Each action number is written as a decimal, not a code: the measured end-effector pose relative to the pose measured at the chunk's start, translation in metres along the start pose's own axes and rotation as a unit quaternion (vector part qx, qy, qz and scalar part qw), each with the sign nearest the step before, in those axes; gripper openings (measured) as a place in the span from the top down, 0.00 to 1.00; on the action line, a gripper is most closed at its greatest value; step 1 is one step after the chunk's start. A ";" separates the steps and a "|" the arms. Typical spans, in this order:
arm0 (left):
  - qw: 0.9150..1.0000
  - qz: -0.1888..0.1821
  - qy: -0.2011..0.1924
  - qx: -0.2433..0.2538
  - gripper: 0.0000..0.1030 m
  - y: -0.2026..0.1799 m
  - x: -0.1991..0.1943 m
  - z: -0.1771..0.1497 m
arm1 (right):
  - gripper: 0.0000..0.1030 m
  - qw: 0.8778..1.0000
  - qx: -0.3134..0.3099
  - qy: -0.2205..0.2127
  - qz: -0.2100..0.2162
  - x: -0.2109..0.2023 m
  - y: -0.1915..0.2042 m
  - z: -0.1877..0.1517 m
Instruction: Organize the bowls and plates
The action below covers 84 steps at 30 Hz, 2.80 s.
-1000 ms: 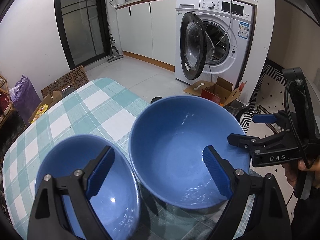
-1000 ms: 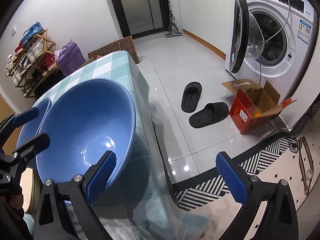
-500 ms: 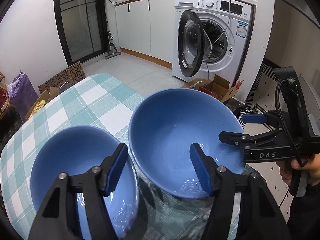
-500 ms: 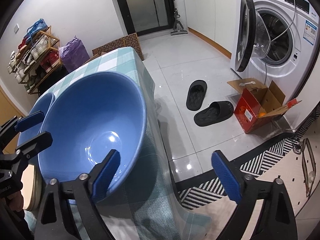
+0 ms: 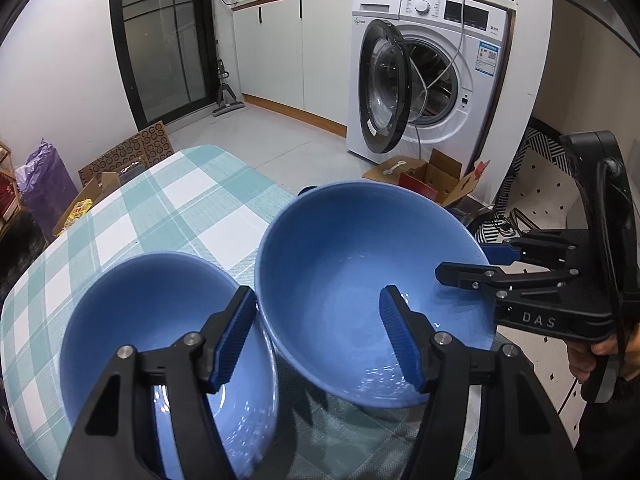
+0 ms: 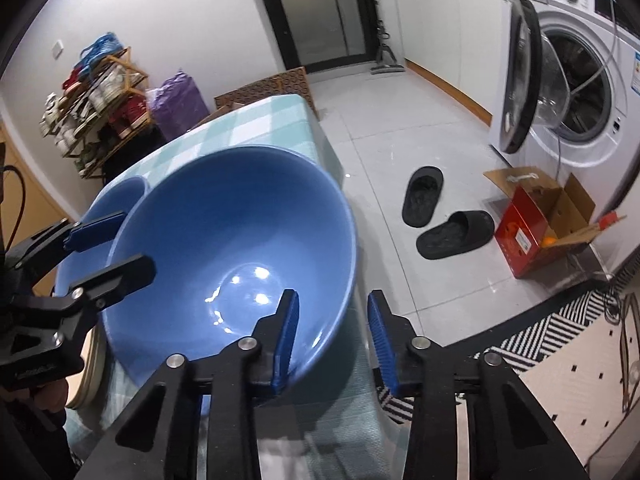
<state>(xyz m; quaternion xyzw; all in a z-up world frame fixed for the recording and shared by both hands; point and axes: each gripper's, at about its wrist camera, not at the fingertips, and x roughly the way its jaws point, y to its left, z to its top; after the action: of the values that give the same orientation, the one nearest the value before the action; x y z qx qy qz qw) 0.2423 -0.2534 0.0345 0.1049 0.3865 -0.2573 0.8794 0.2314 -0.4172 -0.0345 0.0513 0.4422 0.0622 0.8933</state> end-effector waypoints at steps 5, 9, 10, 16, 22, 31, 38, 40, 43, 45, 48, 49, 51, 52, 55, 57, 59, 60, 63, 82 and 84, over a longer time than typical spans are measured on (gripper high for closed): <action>1.000 -0.013 0.002 0.002 0.49 -0.001 -0.002 -0.001 | 0.72 1.000 -0.015 -0.001 0.008 0.000 0.011 0.001; 0.999 -0.034 0.021 0.000 0.56 -0.004 0.006 -0.005 | 0.72 1.000 -0.025 -0.004 0.006 -0.001 0.016 0.001; 0.999 -0.031 0.023 -0.001 0.56 -0.004 0.007 -0.005 | 0.72 1.000 -0.025 -0.004 0.007 -0.001 0.016 0.001; 0.999 -0.035 0.018 -0.001 0.56 -0.006 0.000 -0.006 | 0.72 1.000 -0.020 0.000 0.000 0.002 0.010 0.001; 0.999 -0.034 0.009 -0.014 0.56 0.000 -0.011 -0.010 | 0.72 1.000 -0.014 0.001 -0.002 0.001 0.005 0.001; 1.000 -0.011 0.000 -0.024 0.56 0.009 -0.025 -0.016 | 0.72 1.000 -0.014 0.003 -0.005 0.002 0.005 0.000; 1.000 -0.012 0.014 -0.021 0.56 0.008 -0.015 -0.019 | 0.72 1.000 -0.019 0.003 -0.002 0.002 0.007 -0.001; 1.000 -0.013 0.011 -0.022 0.56 0.007 -0.017 -0.017 | 0.72 1.000 -0.020 0.004 -0.002 0.003 0.007 -0.001; 1.000 -0.018 0.001 -0.025 0.56 0.007 -0.024 -0.016 | 0.72 1.000 -0.018 0.006 -0.002 0.003 0.005 -0.001; 0.999 -0.021 -0.001 -0.024 0.56 0.007 -0.026 -0.015 | 0.72 1.000 -0.016 0.006 -0.003 0.003 0.003 -0.001; 1.000 -0.024 0.007 -0.018 0.56 0.003 -0.022 -0.015 | 0.72 1.000 -0.015 0.008 -0.004 0.003 0.003 -0.001; 0.999 -0.025 0.011 -0.017 0.56 0.002 -0.020 -0.016 | 0.72 1.000 -0.015 0.008 -0.003 0.003 0.002 -0.001; 0.999 -0.027 0.011 -0.016 0.55 0.000 -0.019 -0.015 | 0.72 1.000 -0.015 0.009 -0.004 0.003 0.002 -0.001; 0.999 -0.026 0.012 -0.018 0.55 0.000 -0.018 -0.015 | 0.72 1.000 -0.014 0.009 -0.005 0.003 0.001 -0.001; 0.999 -0.029 0.015 -0.024 0.55 0.001 -0.015 -0.014 | 0.72 1.000 -0.015 0.008 -0.004 0.003 0.001 -0.001; 0.999 -0.028 0.016 -0.027 0.55 0.002 -0.012 -0.013 | 0.72 1.000 -0.016 0.007 -0.004 0.002 0.002 -0.001; 0.999 -0.024 0.017 -0.027 0.56 0.001 -0.010 -0.011 | 0.72 1.000 -0.017 0.007 -0.003 0.002 0.002 -0.001; 0.999 -0.021 0.018 -0.027 0.56 0.000 -0.008 -0.010 | 0.72 1.000 -0.018 0.007 -0.003 0.002 0.002 -0.001; 0.999 -0.014 0.021 -0.027 0.56 -0.001 -0.002 -0.008 | 0.72 1.000 -0.020 0.007 -0.003 0.002 0.004 -0.001; 0.999 0.003 0.034 -0.011 0.56 -0.014 0.018 -0.004 | 0.72 1.000 -0.013 -0.001 -0.014 -0.005 -0.004 -0.001; 0.999 0.000 0.037 -0.011 0.56 -0.015 0.020 -0.005 | 0.72 1.000 -0.013 -0.002 -0.014 -0.006 -0.006 -0.001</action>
<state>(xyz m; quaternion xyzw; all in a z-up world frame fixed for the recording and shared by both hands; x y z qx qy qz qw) 0.2426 -0.2719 0.0167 0.1048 0.4217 -0.2489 0.8656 0.2274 -0.4242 -0.0313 0.0333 0.4405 0.0551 0.8955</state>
